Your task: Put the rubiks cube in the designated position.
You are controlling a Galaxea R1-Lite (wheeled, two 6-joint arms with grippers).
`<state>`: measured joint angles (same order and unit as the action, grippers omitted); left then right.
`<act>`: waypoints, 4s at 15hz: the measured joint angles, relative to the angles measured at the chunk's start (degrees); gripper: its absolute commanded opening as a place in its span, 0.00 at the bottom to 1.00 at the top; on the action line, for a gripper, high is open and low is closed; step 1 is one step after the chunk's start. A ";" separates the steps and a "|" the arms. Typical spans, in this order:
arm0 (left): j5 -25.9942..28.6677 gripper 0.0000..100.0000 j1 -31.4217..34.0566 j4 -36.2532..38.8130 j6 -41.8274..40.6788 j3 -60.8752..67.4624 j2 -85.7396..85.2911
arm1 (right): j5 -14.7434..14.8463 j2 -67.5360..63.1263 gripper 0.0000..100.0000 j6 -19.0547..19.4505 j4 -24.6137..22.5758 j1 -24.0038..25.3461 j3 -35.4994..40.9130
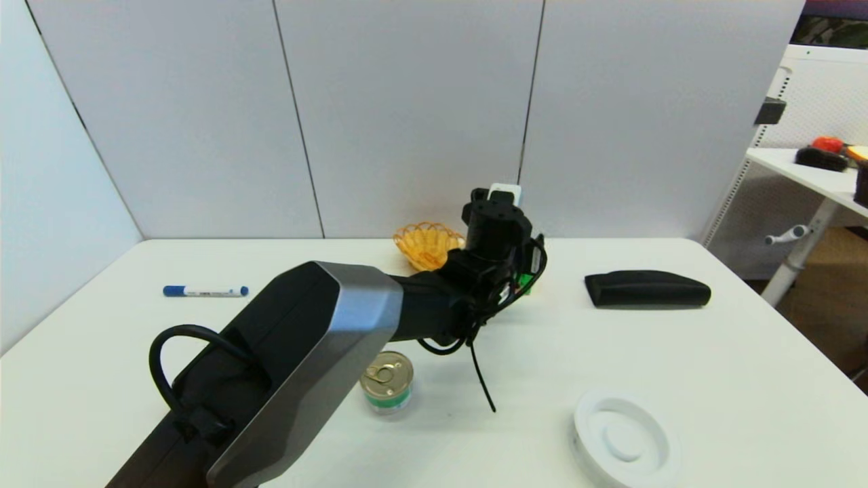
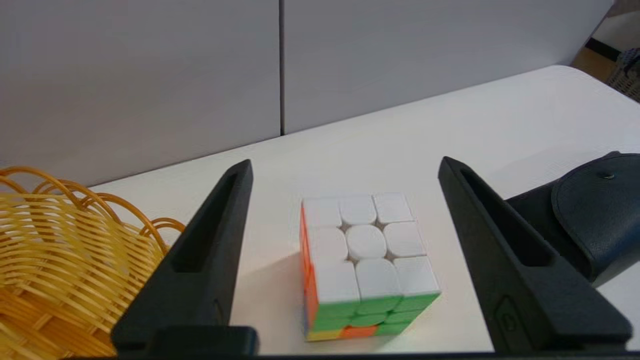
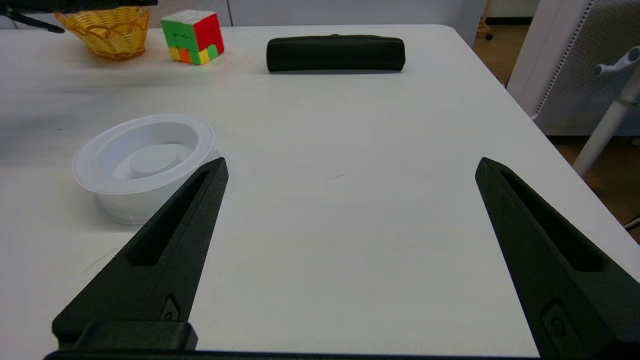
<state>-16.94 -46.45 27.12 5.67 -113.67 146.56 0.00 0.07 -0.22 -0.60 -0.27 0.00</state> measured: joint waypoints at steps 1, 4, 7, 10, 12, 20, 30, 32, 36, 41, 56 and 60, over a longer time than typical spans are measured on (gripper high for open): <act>0.00 1.00 0.00 -0.01 0.00 0.00 -0.16 | 0.00 0.00 1.00 0.01 0.02 0.00 0.00; 0.17 1.00 0.04 -0.89 -0.30 0.00 -1.71 | 0.00 0.00 1.00 0.00 0.02 0.00 0.00; 0.50 1.00 0.00 -6.12 -3.04 0.00 -6.39 | 0.00 0.00 1.00 -0.05 0.00 0.02 0.00; 1.24 1.00 1.66 -20.10 -6.92 0.30 -14.71 | 0.00 0.00 1.00 0.01 0.00 0.02 0.00; 4.02 1.00 4.89 -32.82 -10.15 0.88 -21.83 | 0.00 0.00 1.00 -0.02 0.00 -0.02 0.00; 27.66 1.00 24.48 -57.20 -17.54 19.93 -47.45 | 0.00 0.00 1.00 0.04 0.00 0.02 0.00; 31.77 1.00 40.28 -30.07 -16.38 63.76 -83.02 | 0.02 0.00 1.00 0.00 0.00 0.02 0.00; 31.46 1.00 43.51 -26.71 -15.81 73.20 -92.01 | 0.02 0.00 1.00 -0.05 0.00 0.00 0.00; 30.63 1.00 46.47 -22.75 -13.98 89.92 -108.65 | 0.00 0.00 1.00 0.01 0.02 0.00 0.00; 28.57 1.00 47.26 -21.57 -13.47 105.24 -131.16 | 0.00 0.00 1.00 0.06 0.00 0.02 0.00; 16.97 1.00 46.86 -26.99 -3.55 113.67 -146.76 | 0.00 0.00 1.00 0.04 0.00 0.00 0.00; 16.94 1.00 46.86 -26.99 -3.52 113.67 -146.76 | 0.00 0.00 1.00 -0.02 0.02 0.02 0.00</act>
<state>0.00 0.41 0.13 2.15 0.00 -0.21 0.00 0.07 -0.24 -0.57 -0.24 0.00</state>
